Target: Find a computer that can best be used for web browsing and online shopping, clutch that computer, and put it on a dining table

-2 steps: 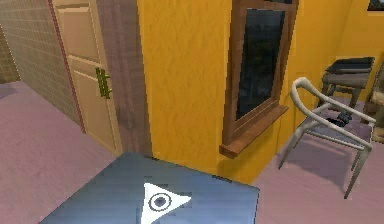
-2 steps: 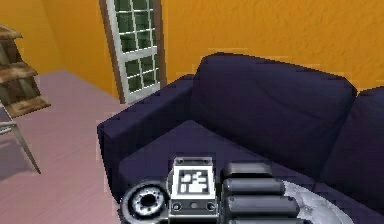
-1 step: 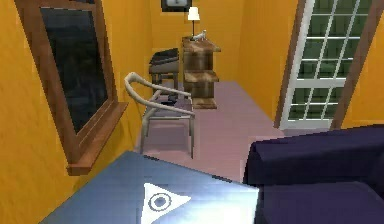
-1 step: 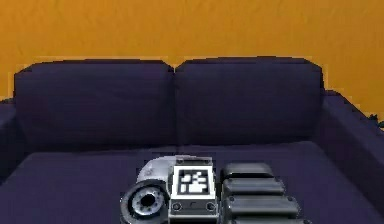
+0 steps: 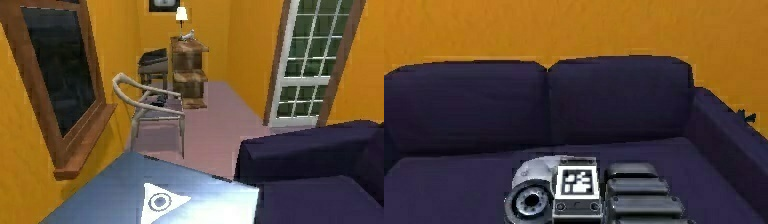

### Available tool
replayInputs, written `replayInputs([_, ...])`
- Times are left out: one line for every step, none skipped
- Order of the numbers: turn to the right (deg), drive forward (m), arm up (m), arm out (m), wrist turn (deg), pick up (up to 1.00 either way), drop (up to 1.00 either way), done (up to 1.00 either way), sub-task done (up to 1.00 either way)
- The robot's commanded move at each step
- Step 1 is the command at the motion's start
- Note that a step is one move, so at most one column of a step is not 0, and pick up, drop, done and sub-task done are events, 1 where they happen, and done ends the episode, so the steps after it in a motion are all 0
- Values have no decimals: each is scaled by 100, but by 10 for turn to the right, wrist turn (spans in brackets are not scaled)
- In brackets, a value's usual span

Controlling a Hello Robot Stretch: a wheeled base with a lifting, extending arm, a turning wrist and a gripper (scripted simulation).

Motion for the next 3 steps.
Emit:
replayInputs([0, 100, 0, 0, 0, 0, 0, 0, 0])
replayInputs([90, 0, 0, 0, 0, 0, 0, 0, 0])
replayInputs([0, 30, 0, 0, 0, 0, 0, 0, 0])
